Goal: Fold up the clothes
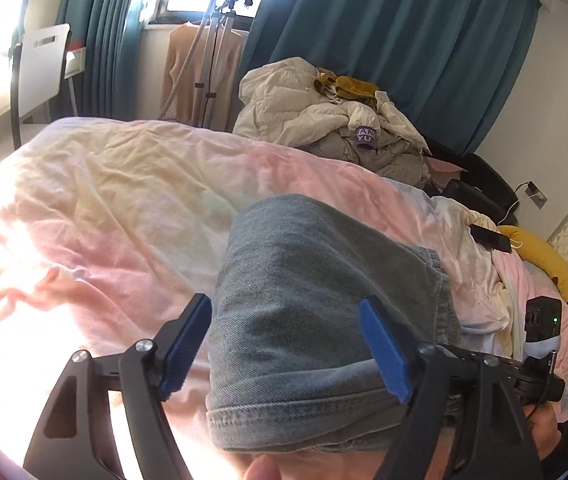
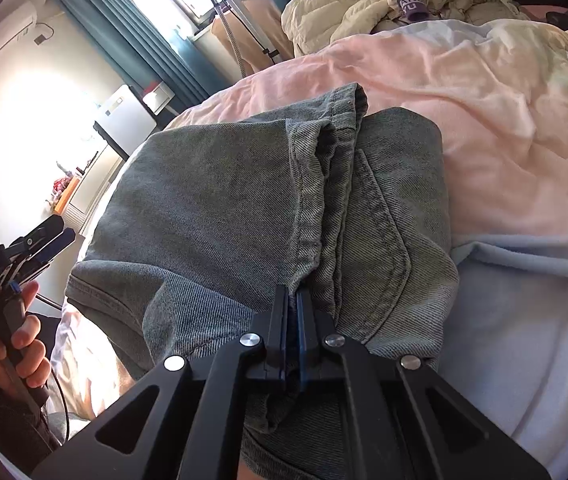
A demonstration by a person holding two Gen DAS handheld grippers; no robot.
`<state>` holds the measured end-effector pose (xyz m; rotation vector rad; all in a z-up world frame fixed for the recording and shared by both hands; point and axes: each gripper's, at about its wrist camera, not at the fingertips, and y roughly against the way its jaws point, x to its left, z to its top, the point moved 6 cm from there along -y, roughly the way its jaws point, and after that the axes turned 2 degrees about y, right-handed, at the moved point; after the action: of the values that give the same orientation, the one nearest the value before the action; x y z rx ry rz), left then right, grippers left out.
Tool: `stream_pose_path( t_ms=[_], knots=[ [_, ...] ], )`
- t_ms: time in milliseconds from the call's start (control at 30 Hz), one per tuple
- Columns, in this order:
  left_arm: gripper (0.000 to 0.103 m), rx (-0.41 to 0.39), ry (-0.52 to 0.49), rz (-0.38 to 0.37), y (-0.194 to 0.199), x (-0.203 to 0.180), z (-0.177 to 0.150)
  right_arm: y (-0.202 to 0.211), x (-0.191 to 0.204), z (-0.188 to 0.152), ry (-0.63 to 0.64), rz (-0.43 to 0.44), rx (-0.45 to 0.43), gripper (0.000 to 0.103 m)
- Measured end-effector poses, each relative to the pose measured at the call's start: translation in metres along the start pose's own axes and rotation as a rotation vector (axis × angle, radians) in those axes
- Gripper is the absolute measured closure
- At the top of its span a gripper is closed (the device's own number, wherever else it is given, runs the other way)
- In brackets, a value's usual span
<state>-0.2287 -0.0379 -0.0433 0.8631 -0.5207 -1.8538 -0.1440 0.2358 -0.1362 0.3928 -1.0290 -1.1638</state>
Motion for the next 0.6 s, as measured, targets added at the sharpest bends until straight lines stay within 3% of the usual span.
stream_pose_path(
  t_ms=[200, 367, 467, 600],
  knots=[
    [0.025, 0.145, 0.015, -0.118, -0.034, 0.017, -0.008, 0.001, 0.000, 0.000, -0.006, -0.003, 0.007, 0.101],
    [0.025, 0.240, -0.013, -0.098, -0.060, 0.022, -0.021, 0.004, -0.001, -0.001, -0.021, -0.001, 0.009, 0.101],
    [0.024, 0.279, 0.002, -0.134, -0.068, 0.029, -0.022, 0.012, -0.005, -0.002, -0.060, 0.033, 0.002, 0.099],
    [0.024, 0.306, 0.010, -0.160, -0.072, 0.033, -0.027, 0.026, -0.016, -0.002, -0.157, 0.100, -0.006, 0.090]
  ],
)
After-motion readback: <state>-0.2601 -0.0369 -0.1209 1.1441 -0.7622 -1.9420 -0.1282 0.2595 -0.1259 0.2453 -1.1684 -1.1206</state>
